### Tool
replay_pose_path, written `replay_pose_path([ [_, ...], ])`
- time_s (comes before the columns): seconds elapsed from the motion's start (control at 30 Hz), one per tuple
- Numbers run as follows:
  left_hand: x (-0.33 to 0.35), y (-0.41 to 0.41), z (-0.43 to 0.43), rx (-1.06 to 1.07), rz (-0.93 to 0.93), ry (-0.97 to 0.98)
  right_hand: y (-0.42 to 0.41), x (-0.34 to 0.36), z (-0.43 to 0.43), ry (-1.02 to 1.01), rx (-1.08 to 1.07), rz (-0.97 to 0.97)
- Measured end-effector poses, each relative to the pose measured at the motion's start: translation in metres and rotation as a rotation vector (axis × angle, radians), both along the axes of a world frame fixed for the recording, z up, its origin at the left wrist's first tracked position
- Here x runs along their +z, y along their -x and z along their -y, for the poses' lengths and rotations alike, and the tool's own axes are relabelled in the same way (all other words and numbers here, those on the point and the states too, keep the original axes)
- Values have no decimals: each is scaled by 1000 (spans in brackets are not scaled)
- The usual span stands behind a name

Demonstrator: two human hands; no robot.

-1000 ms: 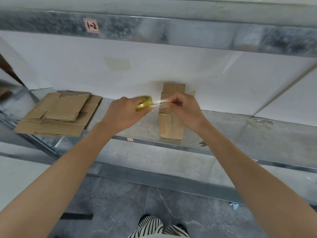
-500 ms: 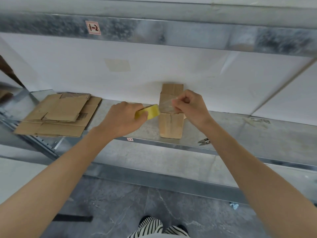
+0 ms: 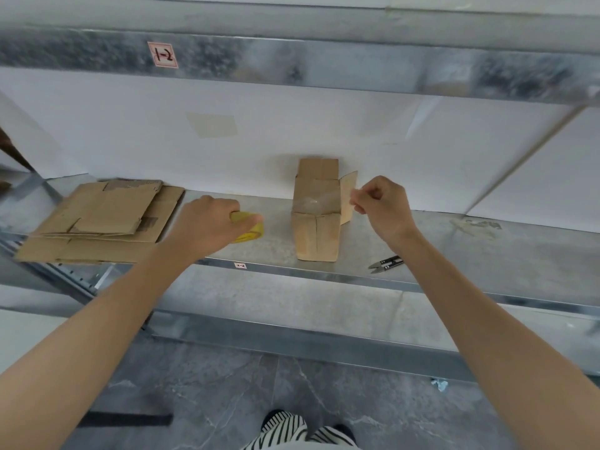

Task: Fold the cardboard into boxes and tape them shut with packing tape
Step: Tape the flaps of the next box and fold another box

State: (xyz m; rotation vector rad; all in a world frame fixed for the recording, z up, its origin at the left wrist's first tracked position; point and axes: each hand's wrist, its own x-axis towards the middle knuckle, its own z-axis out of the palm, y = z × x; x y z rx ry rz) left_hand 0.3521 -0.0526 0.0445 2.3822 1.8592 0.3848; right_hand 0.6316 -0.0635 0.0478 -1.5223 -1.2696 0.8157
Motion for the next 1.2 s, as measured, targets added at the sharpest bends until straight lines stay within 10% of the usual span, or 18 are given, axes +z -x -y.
replay_pose_path([
  [0.17,-1,-3,8,-28,314,101,-24,-5,0,37,-90,-42],
  [0.47,-14,3,-29,-9,111,-27,-34,-20,5,74,-83,-93],
  [1.2,-74,-55,-42,93,364,222,1,-93,-19,271,-175,-264],
])
